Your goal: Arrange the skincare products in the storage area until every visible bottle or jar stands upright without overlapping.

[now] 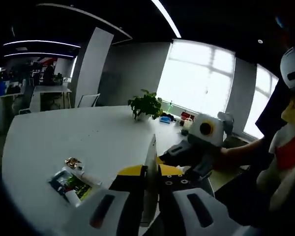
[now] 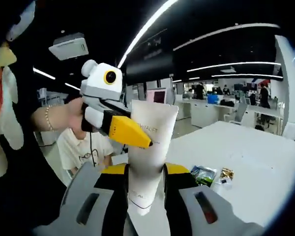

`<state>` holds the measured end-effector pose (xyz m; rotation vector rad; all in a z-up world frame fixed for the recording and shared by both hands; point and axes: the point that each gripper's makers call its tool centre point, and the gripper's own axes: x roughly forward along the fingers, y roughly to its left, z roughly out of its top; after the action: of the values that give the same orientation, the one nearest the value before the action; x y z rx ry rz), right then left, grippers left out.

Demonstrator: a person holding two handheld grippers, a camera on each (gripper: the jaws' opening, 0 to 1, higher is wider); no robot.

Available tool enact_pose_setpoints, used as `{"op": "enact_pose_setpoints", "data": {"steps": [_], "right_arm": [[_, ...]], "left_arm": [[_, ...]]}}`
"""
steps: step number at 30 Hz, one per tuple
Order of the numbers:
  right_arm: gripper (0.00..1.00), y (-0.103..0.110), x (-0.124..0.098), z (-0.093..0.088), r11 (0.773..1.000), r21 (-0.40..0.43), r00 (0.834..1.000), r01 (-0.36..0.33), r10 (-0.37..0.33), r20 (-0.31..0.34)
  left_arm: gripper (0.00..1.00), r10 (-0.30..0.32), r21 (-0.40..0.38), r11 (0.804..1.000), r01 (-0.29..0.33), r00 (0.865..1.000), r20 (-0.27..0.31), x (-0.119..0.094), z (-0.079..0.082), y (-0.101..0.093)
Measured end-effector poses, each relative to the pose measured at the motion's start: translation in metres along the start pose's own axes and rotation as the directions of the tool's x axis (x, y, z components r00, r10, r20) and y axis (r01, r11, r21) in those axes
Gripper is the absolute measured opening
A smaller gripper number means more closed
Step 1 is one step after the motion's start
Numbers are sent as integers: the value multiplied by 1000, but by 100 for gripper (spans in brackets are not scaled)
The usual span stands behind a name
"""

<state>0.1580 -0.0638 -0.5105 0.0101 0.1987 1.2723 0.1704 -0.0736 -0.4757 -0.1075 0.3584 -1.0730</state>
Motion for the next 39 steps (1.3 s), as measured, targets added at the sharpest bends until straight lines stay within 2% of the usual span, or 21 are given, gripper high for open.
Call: {"op": "enact_pose_setpoints", "data": {"steps": [2,3,6,9,15,19,26,32,39], "right_arm": [[27,3,-3,2,999,11,999,-51,51,8],[26,6,-6,2,995,30,995,-98,98,4],[25,12,-10,-1,986,7,985,-167,167,-40],[24,12,-13,4,985,-6,985,-171,171,-38],[21,9,-17,6,987,-24,987,-159,158,-36],[18,7,-21,-2,988,-44,987,-149,146,-63],[17,3,-29,-18,980,-78,976,-180,169,-136],[16,-6,-32,-38,978,-120,968,-169,141,-208],[17,-21,-35,-71,984,-121,959,-127,91,-269]], "left_arm": [[5,-68,21,998,67,998,6,3,7,-12],[5,-86,27,996,85,996,7,5,9,-17],[5,-145,65,988,144,989,13,8,16,-29],[5,-182,86,980,181,983,10,14,23,-39],[6,-224,113,968,223,975,-6,24,25,-45],[7,-242,156,956,248,969,-53,30,18,-49],[8,-263,198,937,286,955,-133,42,1,-54],[9,-250,226,929,292,948,-199,48,-13,-45],[11,-217,230,930,287,934,-285,67,-43,-32]]}}
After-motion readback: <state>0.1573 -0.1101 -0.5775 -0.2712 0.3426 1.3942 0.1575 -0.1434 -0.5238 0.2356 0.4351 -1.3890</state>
